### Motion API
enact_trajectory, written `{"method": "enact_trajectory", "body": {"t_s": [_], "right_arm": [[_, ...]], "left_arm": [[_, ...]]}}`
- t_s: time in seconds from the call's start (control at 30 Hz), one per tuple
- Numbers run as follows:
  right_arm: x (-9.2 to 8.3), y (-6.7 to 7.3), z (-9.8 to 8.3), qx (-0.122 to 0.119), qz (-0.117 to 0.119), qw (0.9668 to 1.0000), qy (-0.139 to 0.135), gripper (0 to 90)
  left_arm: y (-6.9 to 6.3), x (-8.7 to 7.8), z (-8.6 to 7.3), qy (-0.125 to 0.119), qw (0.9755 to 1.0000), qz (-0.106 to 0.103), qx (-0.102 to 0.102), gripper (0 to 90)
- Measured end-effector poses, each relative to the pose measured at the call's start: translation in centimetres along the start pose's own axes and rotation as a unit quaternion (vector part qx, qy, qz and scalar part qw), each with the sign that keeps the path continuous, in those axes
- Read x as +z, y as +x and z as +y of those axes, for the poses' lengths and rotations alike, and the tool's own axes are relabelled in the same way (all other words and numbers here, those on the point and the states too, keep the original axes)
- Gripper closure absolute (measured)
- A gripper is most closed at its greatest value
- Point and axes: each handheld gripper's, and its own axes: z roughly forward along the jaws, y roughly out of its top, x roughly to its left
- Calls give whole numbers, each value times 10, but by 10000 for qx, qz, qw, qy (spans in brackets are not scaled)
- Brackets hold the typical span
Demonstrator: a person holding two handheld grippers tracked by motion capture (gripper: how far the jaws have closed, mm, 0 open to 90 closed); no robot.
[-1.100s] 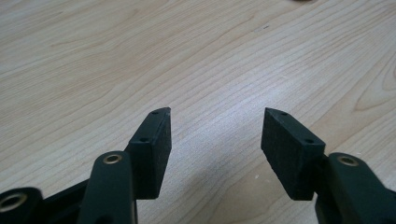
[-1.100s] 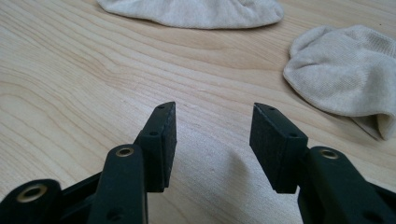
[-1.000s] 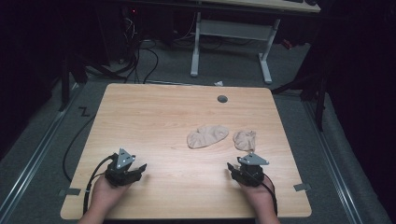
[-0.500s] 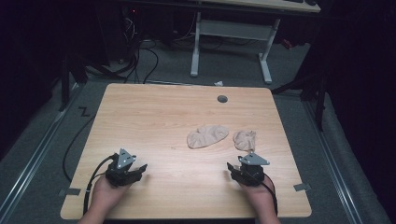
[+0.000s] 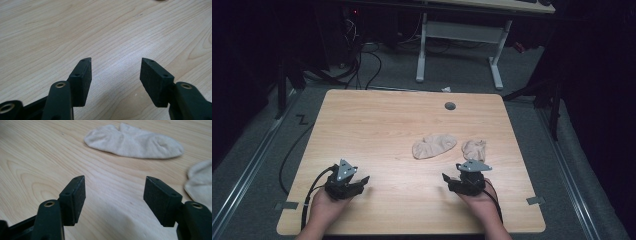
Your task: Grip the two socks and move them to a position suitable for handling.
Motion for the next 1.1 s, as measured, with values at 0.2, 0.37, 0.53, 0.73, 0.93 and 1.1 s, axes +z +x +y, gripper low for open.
{"method": "enact_trajectory", "body": {"t_s": [0.2,0.37,0.53,0.73,0.93,1.1], "right_arm": [[18,6,23,-51,-29,10000,69,407],[34,8,37,-12,-45,9999,143,467],[57,8,55,-40,-54,9996,265,491],[92,7,68,70,-101,9986,507,516],[111,7,70,84,-165,9971,736,543],[114,6,69,109,-188,9968,771,577]], "left_arm": [[1,-2,0,-2,10000,-40,-37,438],[3,-5,0,-58,9999,-41,-77,439],[5,-5,0,-48,9999,-45,-83,439],[5,-4,0,-35,10000,-44,-62,441],[5,-4,-1,-21,10000,-35,-27,443],[5,-4,-1,-28,10000,-39,-26,444]]}}
